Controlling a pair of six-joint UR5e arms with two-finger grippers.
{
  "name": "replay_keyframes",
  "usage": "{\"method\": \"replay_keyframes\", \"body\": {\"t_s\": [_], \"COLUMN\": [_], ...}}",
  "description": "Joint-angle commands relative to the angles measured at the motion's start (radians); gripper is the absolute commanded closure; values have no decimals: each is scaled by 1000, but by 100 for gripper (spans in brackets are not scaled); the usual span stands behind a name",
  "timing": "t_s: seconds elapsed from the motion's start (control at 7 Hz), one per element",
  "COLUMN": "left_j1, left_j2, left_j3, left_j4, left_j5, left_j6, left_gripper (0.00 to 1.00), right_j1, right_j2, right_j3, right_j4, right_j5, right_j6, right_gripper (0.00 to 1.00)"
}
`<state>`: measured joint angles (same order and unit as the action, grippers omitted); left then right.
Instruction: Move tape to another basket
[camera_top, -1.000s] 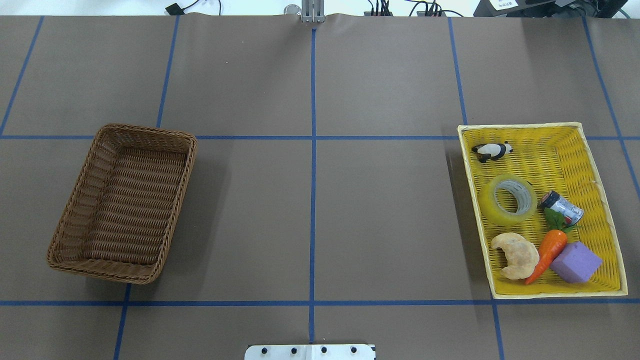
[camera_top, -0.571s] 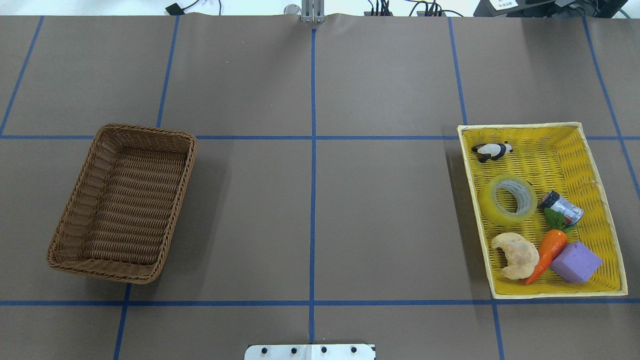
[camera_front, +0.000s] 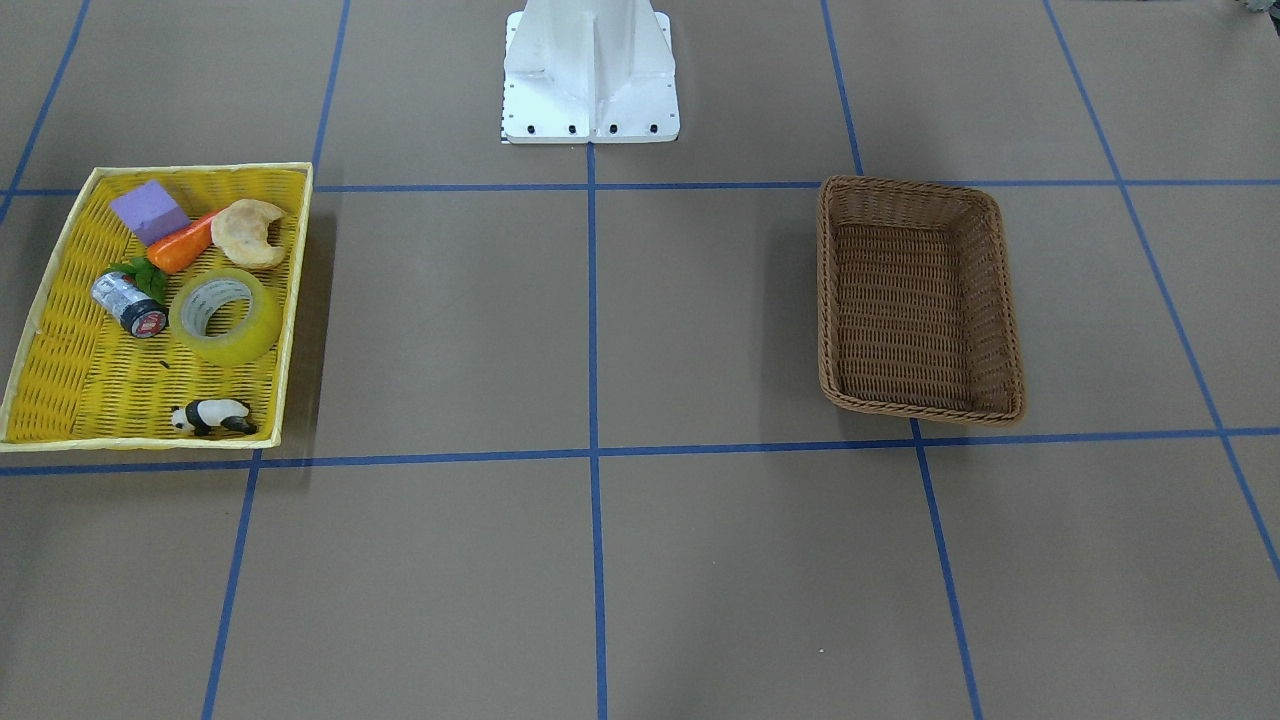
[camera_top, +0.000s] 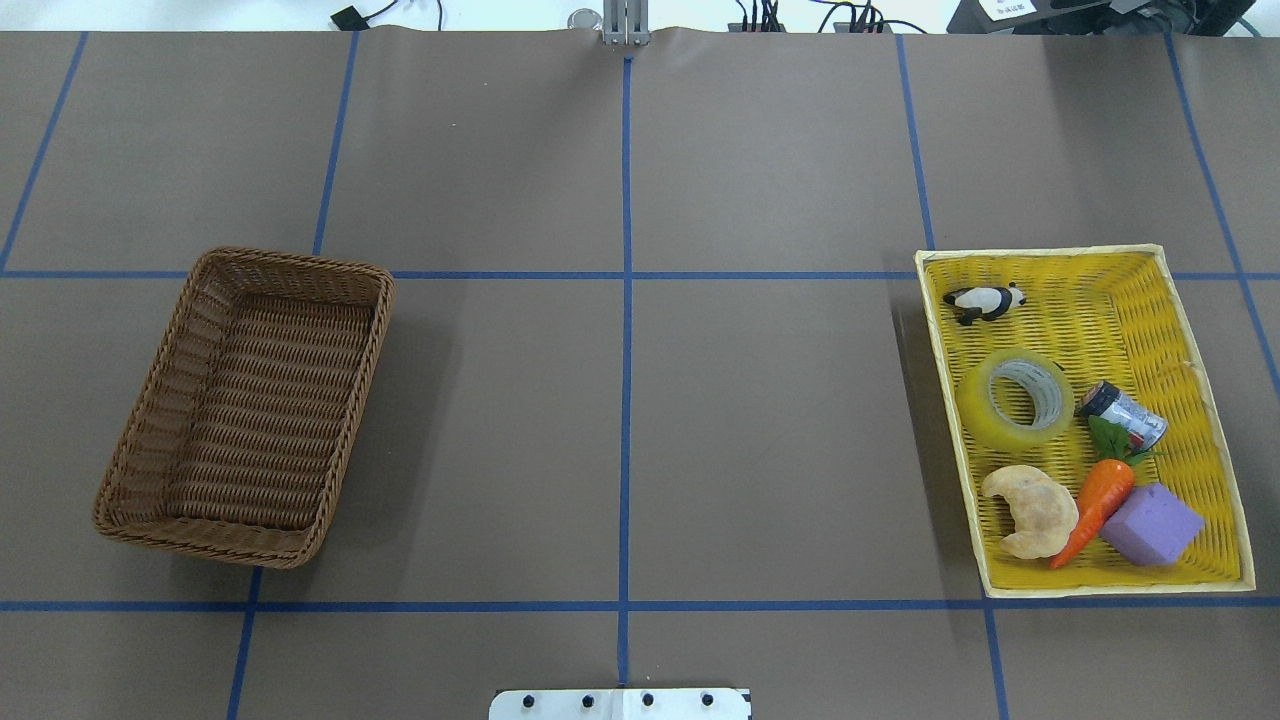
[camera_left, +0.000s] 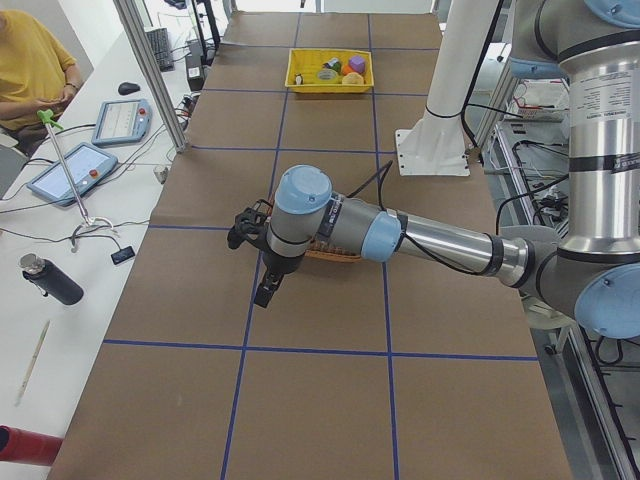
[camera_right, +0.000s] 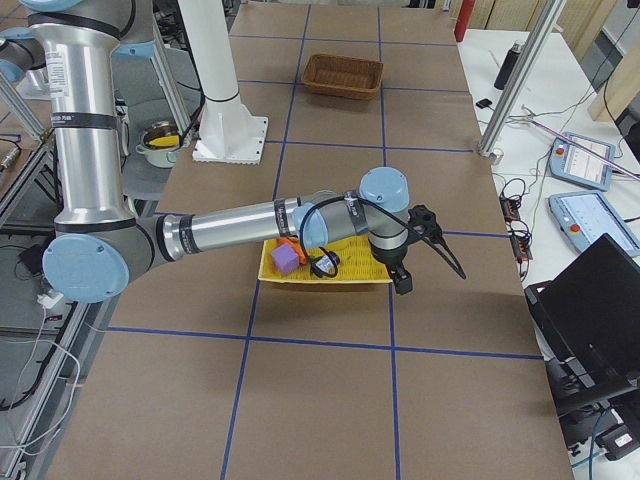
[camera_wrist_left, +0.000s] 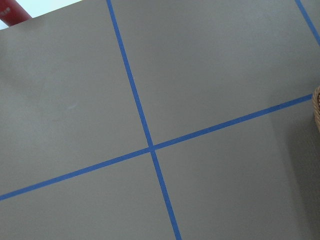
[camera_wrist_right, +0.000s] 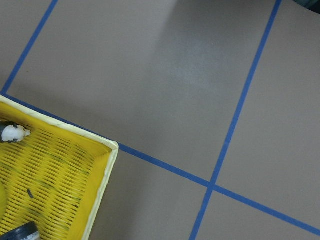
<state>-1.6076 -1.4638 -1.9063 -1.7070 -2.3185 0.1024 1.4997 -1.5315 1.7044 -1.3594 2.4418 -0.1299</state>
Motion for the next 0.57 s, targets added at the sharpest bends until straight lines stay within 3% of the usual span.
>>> {"method": "replay_keyframes", "body": {"t_s": [0.0,0.29,0.43], "left_j1": [1,3,3], "left_j2": [-1,2,8], "left_j3": [15,73,102], "left_j4": [-11,-50,-116], "left_j5": [-4,-5,-5], "left_j6": [5,7,5], "left_gripper": [1,1,1], "right_j1": [-97,-282,-371], "right_j2": [7,4,5], "right_j3": [59,173,179], "right_j4": [16,16,16], "right_j5": [42,-172,-238], "right_j6": [156,405,470], "right_gripper": [0,0,0]}}
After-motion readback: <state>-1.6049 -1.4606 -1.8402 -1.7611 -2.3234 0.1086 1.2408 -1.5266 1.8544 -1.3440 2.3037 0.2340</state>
